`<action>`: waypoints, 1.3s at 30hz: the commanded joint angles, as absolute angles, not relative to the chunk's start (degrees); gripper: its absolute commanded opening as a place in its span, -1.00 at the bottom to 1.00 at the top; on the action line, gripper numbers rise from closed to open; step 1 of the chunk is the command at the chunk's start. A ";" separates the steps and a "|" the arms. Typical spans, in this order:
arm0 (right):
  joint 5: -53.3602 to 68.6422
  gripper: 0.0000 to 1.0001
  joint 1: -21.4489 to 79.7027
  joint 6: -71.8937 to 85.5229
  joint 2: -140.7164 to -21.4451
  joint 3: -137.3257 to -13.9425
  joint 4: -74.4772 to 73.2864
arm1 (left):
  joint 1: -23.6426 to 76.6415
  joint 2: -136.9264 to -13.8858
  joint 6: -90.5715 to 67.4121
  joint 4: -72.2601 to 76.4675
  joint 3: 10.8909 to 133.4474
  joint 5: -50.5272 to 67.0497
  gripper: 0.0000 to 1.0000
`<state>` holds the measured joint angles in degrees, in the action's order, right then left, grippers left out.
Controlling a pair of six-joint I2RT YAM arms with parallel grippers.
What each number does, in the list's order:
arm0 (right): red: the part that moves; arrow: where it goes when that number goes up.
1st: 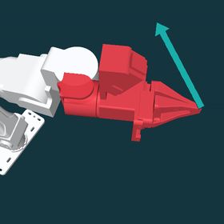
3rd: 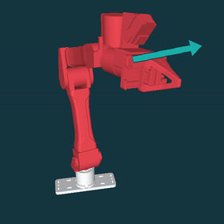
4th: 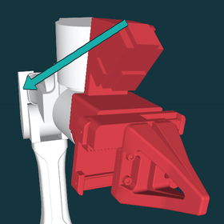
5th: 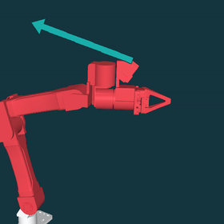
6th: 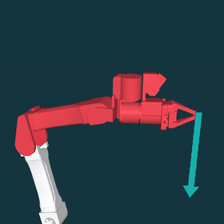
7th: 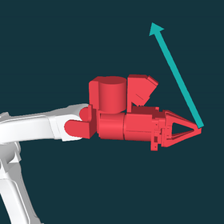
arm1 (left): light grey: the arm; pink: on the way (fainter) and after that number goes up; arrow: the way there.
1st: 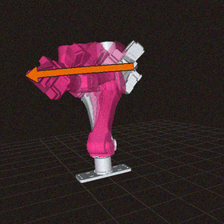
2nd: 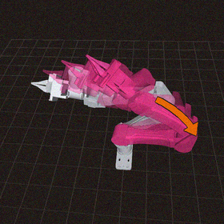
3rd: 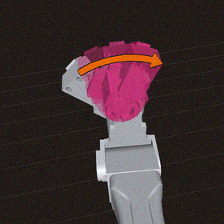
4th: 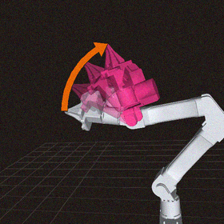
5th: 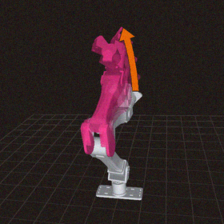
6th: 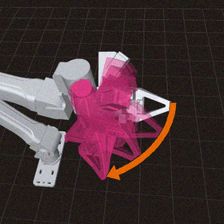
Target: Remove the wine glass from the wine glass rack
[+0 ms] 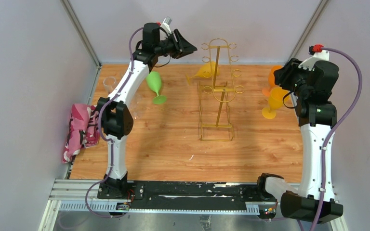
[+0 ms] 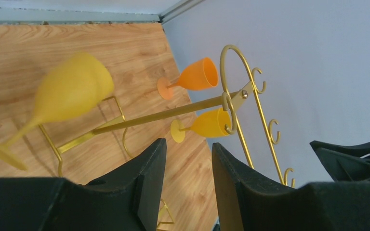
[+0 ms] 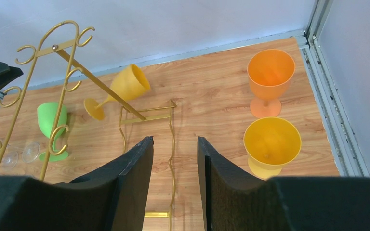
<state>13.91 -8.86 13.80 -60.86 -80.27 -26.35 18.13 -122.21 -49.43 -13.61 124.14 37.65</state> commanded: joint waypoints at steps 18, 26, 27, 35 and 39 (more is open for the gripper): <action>18.62 -0.11 -8.17 13.97 -61.78 -79.74 -24.32 | 23.14 -106.78 -24.52 -32.02 117.38 10.50 -0.15; 16.51 0.06 -6.75 13.05 -62.83 -80.15 -25.74 | 30.83 -81.96 -14.08 -26.29 101.54 -7.75 -0.06; 16.33 0.06 -6.50 12.99 -62.84 -80.16 -25.73 | 31.39 -78.25 -13.82 -24.57 98.22 -9.10 -0.02; 15.17 0.15 -5.28 12.44 -61.35 -79.14 -25.12 | 31.87 -61.42 -12.87 -23.77 85.44 -20.64 0.08; 13.98 0.25 -5.20 12.47 -59.97 -77.97 -24.63 | 31.90 -58.17 -12.19 -25.92 84.58 -25.22 0.08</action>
